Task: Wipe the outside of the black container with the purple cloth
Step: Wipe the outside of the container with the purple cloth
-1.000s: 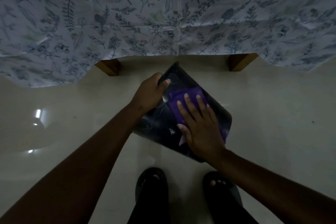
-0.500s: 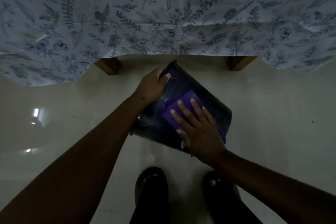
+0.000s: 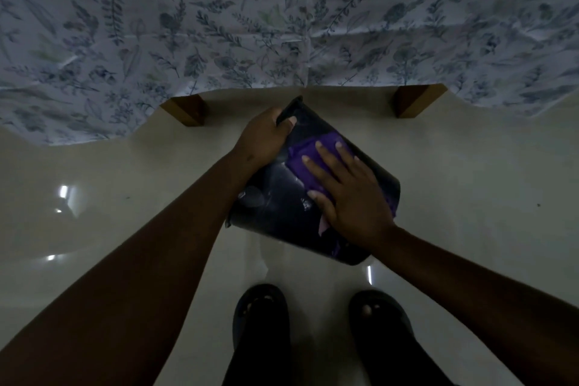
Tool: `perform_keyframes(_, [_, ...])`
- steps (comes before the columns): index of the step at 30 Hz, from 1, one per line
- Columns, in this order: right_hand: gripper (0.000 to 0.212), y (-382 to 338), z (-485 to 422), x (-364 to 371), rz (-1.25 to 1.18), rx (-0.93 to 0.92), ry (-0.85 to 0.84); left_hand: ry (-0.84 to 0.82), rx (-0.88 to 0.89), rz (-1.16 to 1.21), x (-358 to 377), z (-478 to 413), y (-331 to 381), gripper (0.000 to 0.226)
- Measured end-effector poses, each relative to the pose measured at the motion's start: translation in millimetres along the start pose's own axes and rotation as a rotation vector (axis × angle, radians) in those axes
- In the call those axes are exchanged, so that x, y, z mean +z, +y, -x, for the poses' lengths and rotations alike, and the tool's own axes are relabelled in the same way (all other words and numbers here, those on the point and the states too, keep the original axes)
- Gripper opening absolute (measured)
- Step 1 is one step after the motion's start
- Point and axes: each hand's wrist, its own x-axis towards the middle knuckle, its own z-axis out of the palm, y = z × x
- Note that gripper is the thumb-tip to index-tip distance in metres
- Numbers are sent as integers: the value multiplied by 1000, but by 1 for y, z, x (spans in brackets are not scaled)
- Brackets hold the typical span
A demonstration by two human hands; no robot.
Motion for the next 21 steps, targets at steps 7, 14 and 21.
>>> perform_keyframes(7, [53,34,-45,-22,-272,330,54,60,50,94,2,54,-19,17])
perform_keyframes(14, [57,-12,29,10,126,-99,9,82,46,84,1,30,-12,16])
perform_keyframes(21, [53,13,-45,-17,-89,228,66,78,47,136,0,26,-11,27])
